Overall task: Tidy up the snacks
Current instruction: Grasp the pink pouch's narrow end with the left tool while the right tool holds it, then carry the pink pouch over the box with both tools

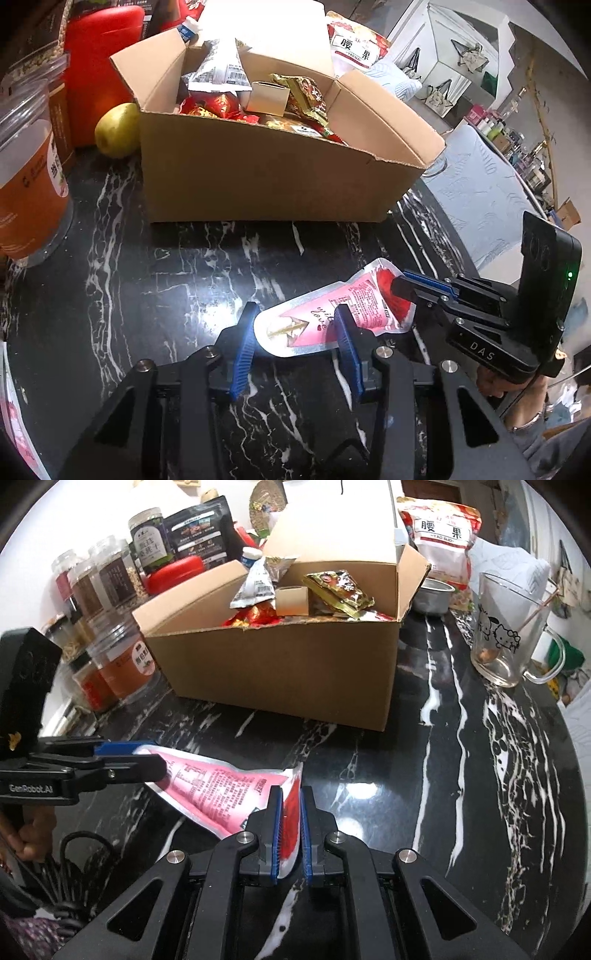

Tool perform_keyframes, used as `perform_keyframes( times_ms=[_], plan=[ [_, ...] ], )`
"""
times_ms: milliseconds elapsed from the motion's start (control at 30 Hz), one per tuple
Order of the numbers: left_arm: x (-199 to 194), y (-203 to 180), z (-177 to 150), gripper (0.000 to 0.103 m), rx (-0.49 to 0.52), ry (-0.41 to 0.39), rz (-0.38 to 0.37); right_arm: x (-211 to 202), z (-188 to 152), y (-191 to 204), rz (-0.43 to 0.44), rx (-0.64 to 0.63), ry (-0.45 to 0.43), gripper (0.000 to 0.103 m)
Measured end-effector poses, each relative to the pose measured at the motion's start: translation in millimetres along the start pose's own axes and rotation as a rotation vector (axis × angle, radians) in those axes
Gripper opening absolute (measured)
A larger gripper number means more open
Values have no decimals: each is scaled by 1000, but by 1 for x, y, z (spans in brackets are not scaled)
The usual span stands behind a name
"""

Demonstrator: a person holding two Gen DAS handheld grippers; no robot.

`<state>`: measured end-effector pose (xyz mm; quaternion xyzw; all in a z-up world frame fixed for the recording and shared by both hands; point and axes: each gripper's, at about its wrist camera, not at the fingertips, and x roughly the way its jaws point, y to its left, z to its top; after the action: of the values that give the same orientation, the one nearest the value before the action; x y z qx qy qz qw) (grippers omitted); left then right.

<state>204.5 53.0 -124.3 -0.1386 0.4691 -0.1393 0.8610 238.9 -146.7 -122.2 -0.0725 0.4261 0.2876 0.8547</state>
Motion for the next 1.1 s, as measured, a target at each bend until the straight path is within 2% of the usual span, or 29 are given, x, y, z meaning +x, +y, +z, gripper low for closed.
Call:
perform_keyframes(
  times_ms=[67,167,233,300,367,400,433,467,533,567,667,800,1100],
  plan=[
    [4,1,-1,41,-3,4,14,4,-3,3,-41,-16,16,10],
    [5,9,-4,41,-29,2,2,3,-7,0,-13,17,8,14],
    [4,10,-5,41,-26,-1,8,3,-8,-1,13,31,3,24],
    [4,7,-6,41,-14,-3,17,4,-8,2,51,51,-3,43],
    [3,4,-7,41,-4,-9,32,4,-8,6,62,67,-11,51],
    [3,4,-8,41,-5,-12,34,5,-8,9,47,64,-18,51],
    [2,5,-8,41,-7,-15,34,5,-8,10,38,65,-22,50],
    [2,5,-9,41,-9,-18,32,5,-9,10,41,73,-24,39],
    [2,6,-9,41,-8,-25,35,5,-9,7,62,105,-26,29],
    [2,5,-9,41,-6,-27,37,8,-10,7,83,117,-13,10],
    [3,3,-9,41,-1,-28,40,8,-11,9,121,134,-15,5],
    [3,3,-10,41,-5,-27,21,4,-10,11,93,140,-38,2],
    [-2,6,-7,41,-55,-28,-11,-8,-6,14,78,129,-68,1]
  ],
)
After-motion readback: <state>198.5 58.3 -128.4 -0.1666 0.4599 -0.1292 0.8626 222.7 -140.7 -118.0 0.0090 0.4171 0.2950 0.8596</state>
